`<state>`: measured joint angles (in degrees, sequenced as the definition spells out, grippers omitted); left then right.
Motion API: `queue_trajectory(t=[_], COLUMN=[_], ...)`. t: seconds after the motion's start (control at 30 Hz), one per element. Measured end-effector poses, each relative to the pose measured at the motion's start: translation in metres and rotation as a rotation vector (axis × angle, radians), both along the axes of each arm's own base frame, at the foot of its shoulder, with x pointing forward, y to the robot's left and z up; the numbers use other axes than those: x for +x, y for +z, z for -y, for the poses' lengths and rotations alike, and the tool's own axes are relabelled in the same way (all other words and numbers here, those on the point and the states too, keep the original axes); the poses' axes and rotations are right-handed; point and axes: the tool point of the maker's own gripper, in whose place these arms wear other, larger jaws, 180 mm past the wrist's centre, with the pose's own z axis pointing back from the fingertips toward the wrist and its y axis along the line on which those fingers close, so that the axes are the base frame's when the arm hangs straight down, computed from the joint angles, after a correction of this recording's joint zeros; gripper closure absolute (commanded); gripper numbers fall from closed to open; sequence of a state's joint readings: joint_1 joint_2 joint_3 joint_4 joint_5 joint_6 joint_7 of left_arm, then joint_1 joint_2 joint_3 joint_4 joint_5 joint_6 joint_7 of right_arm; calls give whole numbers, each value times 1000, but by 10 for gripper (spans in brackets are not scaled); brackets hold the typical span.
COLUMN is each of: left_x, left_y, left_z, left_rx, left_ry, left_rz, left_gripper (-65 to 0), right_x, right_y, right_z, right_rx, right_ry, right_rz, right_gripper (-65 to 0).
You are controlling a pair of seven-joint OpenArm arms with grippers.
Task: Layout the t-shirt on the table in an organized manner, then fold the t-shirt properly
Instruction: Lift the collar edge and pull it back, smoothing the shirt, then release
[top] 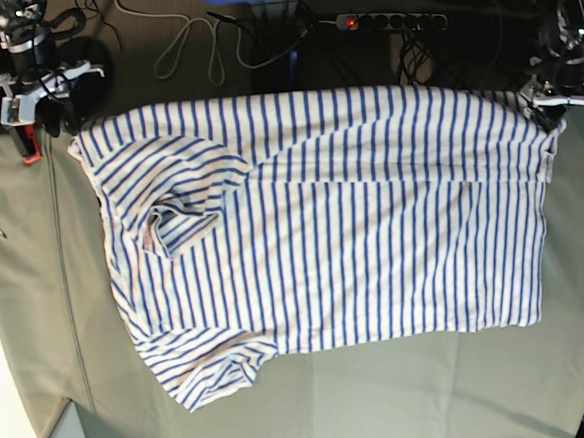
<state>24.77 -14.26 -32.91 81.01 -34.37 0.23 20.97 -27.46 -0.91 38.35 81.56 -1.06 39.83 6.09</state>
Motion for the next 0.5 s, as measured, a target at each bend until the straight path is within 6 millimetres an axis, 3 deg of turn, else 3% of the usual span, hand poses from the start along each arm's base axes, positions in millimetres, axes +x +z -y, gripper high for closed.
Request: queue_trajectory(t=[0.13, 0.27, 0.37, 0.5], left_x=[4, 12, 17, 30], left_y=[8, 44, 68, 86], left_z=[1, -15, -19, -16], left_rx=[6, 55, 77, 95], left_ry=[-6, 47, 72, 51], left_rz=[20, 121, 191, 238], left_gripper=[-381, -381, -381, -381], right_x=[0, 0, 13, 40], right_y=[2, 5, 13, 35], right_z=[4, 13, 14, 13], right_rx=[-8, -22, -34, -56], right_ry=[-6, -28, -23, -10], right_rz=[5, 13, 43, 126], right_gripper=[-285, -287, -287, -288])
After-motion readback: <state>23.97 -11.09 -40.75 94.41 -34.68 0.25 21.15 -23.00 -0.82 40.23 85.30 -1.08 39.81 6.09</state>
